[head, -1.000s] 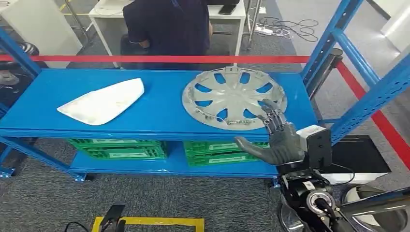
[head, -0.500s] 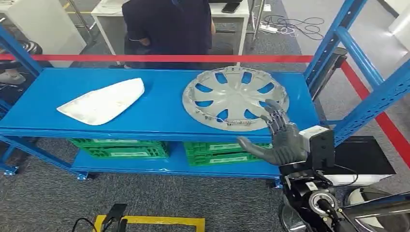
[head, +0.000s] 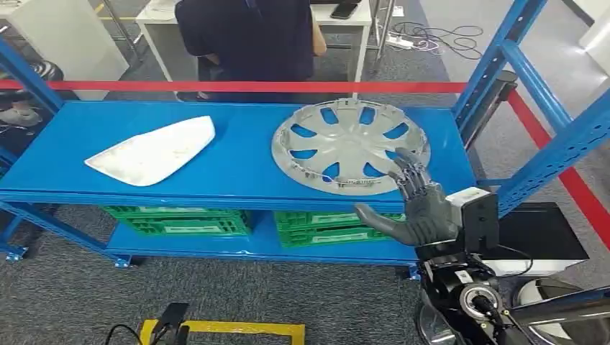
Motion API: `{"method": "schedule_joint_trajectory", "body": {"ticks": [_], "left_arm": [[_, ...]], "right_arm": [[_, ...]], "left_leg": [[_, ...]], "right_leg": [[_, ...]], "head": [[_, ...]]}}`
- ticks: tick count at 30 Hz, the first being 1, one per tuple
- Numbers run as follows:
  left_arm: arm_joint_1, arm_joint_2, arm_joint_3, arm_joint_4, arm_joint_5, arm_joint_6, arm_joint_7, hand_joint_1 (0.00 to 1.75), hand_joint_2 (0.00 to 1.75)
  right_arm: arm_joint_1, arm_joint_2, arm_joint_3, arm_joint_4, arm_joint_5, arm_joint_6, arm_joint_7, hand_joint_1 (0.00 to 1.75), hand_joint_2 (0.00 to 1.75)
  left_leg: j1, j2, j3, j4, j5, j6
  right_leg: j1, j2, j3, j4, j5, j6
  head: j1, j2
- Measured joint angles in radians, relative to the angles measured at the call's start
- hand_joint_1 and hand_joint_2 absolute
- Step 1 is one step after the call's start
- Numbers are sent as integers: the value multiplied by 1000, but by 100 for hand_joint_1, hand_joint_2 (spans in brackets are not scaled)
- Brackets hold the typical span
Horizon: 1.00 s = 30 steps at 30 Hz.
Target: Take the parts from the cabinet and place them on the table.
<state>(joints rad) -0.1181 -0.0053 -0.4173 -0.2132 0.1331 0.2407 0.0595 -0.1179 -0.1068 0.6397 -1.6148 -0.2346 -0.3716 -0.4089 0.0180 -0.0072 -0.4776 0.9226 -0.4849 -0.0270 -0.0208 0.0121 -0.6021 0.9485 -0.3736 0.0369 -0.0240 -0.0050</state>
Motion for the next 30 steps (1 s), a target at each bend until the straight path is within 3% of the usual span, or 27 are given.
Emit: {"method": "schedule_joint_trajectory", "body": {"ticks": [4, 8, 11, 16, 24, 30], "left_arm": [[0, 0, -2, 0, 0, 0, 0, 0, 0], [-3, 0, -7, 0, -1, -9, 5, 0, 0], [-9, 0, -15, 0, -4, -19, 13, 0, 0], [-21, 0, -34, 0, -9, -32, 22, 0, 0], [-35, 0, -55, 0, -11, -36, 22, 0, 0], [-39, 0, -75, 0, -3, -39, 29, 0, 0]], "right_arm": [[-8, -2, -3, 3, 111, -43, 61, 0, 175], [-40, -25, -17, 10, 222, -39, 169, 0, 175], [-78, -44, -26, 21, 294, 2, 245, 0, 175], [-169, -67, -28, 68, 334, 88, 307, 0, 175], [-284, -82, -25, 170, 312, 141, 318, 0, 175], [-372, -82, -14, 267, 219, 189, 273, 0, 175]], "left_leg": [[0, 0, 0, 0, 0, 0], [0, 0, 0, 0, 0, 0], [0, 0, 0, 0, 0, 0], [0, 0, 0, 0, 0, 0], [0, 0, 1, 0, 1, -1], [0, 0, 0, 0, 1, -1]], "right_leg": [[0, 0, 0, 0, 0, 0], [0, 0, 0, 0, 0, 0], [0, 0, 0, 0, 0, 0], [0, 0, 0, 0, 0, 0], [0, 0, 0, 0, 1, 0], [0, 0, 0, 0, 0, 0]], "head": [[1, 0], [1, 0], [2, 0], [2, 0], [3, 0], [3, 0]]}}
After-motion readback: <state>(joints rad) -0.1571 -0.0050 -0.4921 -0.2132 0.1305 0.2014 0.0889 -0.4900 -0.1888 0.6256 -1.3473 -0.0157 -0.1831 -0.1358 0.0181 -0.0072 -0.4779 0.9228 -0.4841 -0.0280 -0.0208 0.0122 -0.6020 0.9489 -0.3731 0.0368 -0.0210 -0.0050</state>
